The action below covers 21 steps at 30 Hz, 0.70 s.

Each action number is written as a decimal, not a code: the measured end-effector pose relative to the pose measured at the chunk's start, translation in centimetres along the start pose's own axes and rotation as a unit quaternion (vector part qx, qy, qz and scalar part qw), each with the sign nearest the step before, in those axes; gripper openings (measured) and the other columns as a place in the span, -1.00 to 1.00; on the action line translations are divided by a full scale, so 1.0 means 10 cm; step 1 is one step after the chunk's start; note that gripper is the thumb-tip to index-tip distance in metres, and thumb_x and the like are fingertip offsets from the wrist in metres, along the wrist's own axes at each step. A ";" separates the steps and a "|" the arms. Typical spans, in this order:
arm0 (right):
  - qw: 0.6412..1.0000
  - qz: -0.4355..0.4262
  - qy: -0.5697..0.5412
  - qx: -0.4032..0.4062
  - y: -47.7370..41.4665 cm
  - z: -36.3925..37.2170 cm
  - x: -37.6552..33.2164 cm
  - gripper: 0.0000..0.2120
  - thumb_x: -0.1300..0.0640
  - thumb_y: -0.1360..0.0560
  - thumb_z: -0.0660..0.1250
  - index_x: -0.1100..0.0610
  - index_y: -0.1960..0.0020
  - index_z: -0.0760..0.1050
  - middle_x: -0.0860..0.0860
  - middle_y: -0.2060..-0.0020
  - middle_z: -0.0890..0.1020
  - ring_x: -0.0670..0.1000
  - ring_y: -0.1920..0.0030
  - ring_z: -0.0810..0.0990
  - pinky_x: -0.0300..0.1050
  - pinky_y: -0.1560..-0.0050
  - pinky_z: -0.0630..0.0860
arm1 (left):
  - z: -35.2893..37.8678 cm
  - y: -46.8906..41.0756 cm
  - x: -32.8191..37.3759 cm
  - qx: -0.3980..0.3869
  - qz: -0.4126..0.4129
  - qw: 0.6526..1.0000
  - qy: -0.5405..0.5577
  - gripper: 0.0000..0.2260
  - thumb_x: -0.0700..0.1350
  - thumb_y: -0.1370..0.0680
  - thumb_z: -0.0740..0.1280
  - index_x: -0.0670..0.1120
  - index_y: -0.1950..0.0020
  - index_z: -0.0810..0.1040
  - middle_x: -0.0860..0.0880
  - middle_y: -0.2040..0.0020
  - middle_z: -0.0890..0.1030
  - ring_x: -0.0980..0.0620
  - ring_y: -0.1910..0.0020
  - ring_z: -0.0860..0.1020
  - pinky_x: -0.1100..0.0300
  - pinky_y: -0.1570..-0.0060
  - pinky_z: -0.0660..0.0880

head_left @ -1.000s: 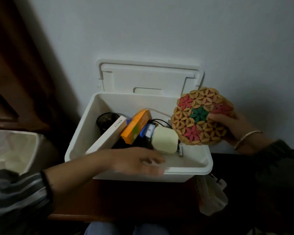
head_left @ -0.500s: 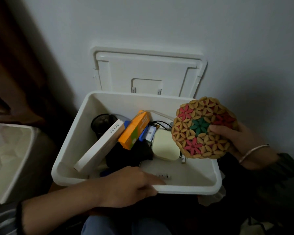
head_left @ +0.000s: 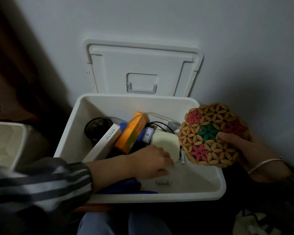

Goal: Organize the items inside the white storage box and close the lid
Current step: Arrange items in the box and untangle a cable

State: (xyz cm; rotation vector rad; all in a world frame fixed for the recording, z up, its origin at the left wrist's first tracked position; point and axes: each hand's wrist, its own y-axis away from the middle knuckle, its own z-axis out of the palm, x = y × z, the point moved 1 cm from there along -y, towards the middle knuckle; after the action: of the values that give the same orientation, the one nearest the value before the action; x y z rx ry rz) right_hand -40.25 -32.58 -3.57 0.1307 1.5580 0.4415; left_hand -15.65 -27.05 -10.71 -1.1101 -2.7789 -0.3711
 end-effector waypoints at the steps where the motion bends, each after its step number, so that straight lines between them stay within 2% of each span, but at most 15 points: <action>1: 1.000 0.002 -0.002 0.003 0.01 -0.01 -0.01 -0.45 0.13 -0.25 0.48 0.06 -0.24 0.50 0.10 -0.06 0.68 0.14 -0.01 0.68 -0.04 0.18 0.63 | 0.11 -0.11 0.02 -0.023 0.025 0.999 -0.028 -0.64 0.07 -0.62 0.17 -0.05 -0.36 0.43 -0.09 -0.24 0.50 -0.10 -0.18 0.45 0.04 -0.11 0.37; 4: 1.000 0.000 -0.015 0.011 0.02 -0.03 -0.02 -0.46 0.15 -0.28 0.46 0.09 -0.25 0.50 0.10 -0.04 0.68 0.13 0.01 0.69 -0.08 0.21 0.63 | 0.45 -0.35 0.15 -0.099 0.077 0.991 -0.045 -0.61 0.07 -0.60 0.22 -0.13 -0.33 0.41 -0.16 -0.18 0.51 -0.18 -0.12 0.50 0.00 0.00 0.44; 7: 1.000 -0.005 -0.017 0.015 0.04 -0.03 -0.03 -0.51 0.16 -0.28 0.44 0.08 -0.22 0.51 0.08 -0.01 0.70 0.10 0.04 0.69 -0.11 0.25 0.63 | 0.68 -0.44 0.22 -0.110 0.071 0.989 -0.061 -0.59 0.03 -0.58 0.26 -0.18 -0.33 0.37 -0.20 -0.18 0.48 -0.22 -0.06 0.53 -0.06 0.07 0.50; 12: 1.000 -0.009 -0.021 0.014 0.09 -0.03 -0.02 -0.54 0.15 -0.24 0.45 0.06 -0.15 0.54 0.09 0.04 0.71 0.12 0.07 0.70 -0.09 0.26 0.63 | 0.72 -0.44 0.19 -0.123 0.094 0.986 -0.061 -0.66 -0.04 -0.62 0.21 -0.24 -0.29 0.36 -0.25 -0.16 0.45 -0.25 -0.03 0.50 -0.05 0.10 0.43; 15: 1.000 -0.015 -0.012 0.007 0.10 -0.01 -0.02 -0.50 0.15 -0.25 0.45 0.07 -0.19 0.52 0.09 0.02 0.70 0.13 0.05 0.70 -0.05 0.22 0.63 | 0.72 -0.33 0.12 -0.165 0.115 0.976 -0.080 -0.67 -0.07 -0.64 0.15 -0.26 -0.32 0.34 -0.26 -0.20 0.44 -0.25 -0.10 0.48 -0.05 0.00 0.42; 18: 1.000 -0.018 -0.003 -0.002 0.10 0.00 -0.01 -0.45 0.14 -0.25 0.45 0.07 -0.24 0.49 0.10 -0.03 0.69 0.14 0.01 0.68 0.02 0.13 0.64 | 0.69 -0.20 0.01 -0.194 0.083 0.972 -0.100 -0.71 -0.11 -0.66 0.10 -0.24 -0.27 0.44 -0.19 -0.27 0.40 -0.15 -0.17 0.41 0.04 -0.06 0.40; 21: 1.000 -0.012 -0.005 -0.007 0.10 0.01 0.00 -0.42 0.13 -0.24 0.46 0.06 -0.26 0.48 0.11 -0.05 0.68 0.15 -0.02 0.67 0.06 0.07 0.63 | 0.65 -0.12 -0.04 -0.210 -0.001 0.976 -0.056 -0.73 -0.19 -0.65 0.08 -0.28 -0.17 0.51 -0.20 -0.15 0.49 -0.13 -0.09 0.42 0.14 0.09 0.27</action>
State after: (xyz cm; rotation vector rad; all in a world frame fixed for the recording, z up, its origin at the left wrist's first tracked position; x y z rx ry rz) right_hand -40.33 -31.68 -3.23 0.1024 1.5458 0.4317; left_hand -16.38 -26.41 -17.30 -1.2419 -2.8760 -0.9611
